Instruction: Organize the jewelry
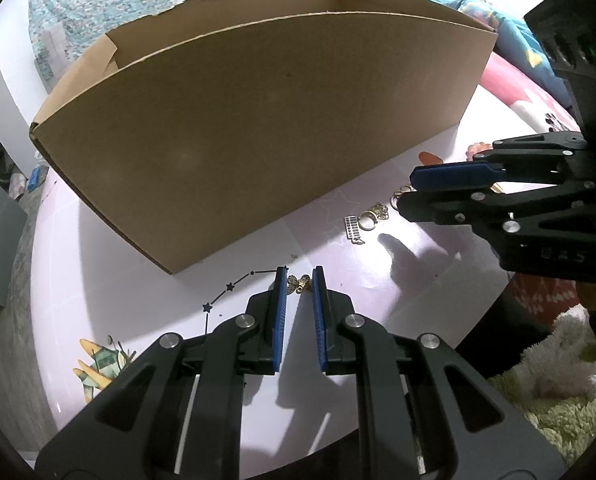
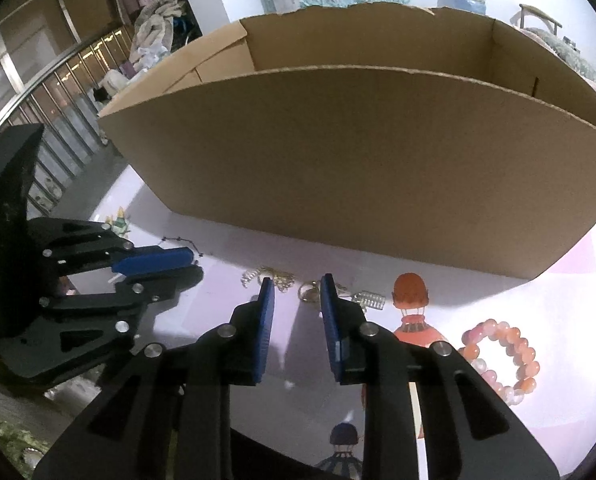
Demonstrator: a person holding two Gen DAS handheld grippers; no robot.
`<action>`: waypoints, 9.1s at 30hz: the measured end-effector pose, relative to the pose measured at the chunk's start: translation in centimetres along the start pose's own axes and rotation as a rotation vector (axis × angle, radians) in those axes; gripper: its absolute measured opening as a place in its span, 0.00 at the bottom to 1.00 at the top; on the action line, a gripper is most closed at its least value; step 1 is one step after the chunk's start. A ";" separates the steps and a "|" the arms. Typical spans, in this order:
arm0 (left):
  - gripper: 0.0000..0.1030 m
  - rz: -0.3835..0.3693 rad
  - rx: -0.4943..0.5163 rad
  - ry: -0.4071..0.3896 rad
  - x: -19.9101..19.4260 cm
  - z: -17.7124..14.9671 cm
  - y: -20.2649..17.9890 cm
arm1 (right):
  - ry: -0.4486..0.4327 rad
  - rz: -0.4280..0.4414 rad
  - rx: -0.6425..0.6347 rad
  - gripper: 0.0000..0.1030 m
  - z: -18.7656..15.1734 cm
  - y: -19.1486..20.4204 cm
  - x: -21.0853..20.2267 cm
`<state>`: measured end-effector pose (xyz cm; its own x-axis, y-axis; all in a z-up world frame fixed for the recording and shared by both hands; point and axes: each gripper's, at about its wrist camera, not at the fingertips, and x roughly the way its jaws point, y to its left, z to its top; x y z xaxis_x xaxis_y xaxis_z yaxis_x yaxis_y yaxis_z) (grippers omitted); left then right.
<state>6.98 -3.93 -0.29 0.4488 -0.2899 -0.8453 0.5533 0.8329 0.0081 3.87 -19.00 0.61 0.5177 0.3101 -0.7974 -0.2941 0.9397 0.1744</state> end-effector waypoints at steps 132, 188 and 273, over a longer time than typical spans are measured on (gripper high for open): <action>0.12 -0.034 -0.012 -0.016 -0.3 -0.5 0.4 | 0.125 -0.078 -0.155 0.13 0.1 1.8 -1.3; 0.11 -0.080 -0.008 -0.078 -6.4 1.5 1.2 | -0.035 0.028 -0.135 0.13 1.6 0.4 -8.0; 0.25 -0.120 -0.037 -0.157 -3.4 -0.9 0.1 | 0.041 -0.070 -0.101 0.09 -1.1 2.3 -1.4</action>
<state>4.86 -2.42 2.11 0.4868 -0.4556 -0.7453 0.5842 0.8041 -0.1100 1.61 -17.45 1.50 0.5073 0.2360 -0.8288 -0.3391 0.9389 0.0598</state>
